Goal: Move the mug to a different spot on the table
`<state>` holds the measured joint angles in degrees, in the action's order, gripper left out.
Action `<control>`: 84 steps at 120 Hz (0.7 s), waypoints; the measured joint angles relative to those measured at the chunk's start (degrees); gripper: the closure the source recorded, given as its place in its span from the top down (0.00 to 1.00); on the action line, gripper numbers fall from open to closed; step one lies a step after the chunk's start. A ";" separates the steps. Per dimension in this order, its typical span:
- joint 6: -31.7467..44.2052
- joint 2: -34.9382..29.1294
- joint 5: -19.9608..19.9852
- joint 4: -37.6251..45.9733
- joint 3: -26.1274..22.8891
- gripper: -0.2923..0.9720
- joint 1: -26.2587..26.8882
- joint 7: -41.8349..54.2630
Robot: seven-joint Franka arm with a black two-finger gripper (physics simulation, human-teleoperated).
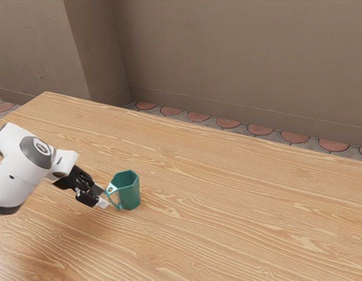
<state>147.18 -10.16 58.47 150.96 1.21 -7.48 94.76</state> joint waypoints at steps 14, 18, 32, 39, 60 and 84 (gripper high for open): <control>-0.01 -7.25 0.19 4.33 -0.03 0.59 0.00 0.15; 0.00 -10.20 0.11 5.69 -0.54 0.60 -0.01 0.16; -1.55 -20.60 -13.96 4.41 -4.80 0.66 -0.02 -3.53; -6.20 -22.62 -26.44 -2.37 -5.98 0.69 0.00 -8.34; -30.80 -22.73 -47.74 -24.43 -11.54 0.73 -0.09 -26.65; -57.79 -14.66 -54.26 -47.87 -13.41 0.76 -0.22 -45.88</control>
<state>89.38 -24.82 4.21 103.09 -12.20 -7.70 48.88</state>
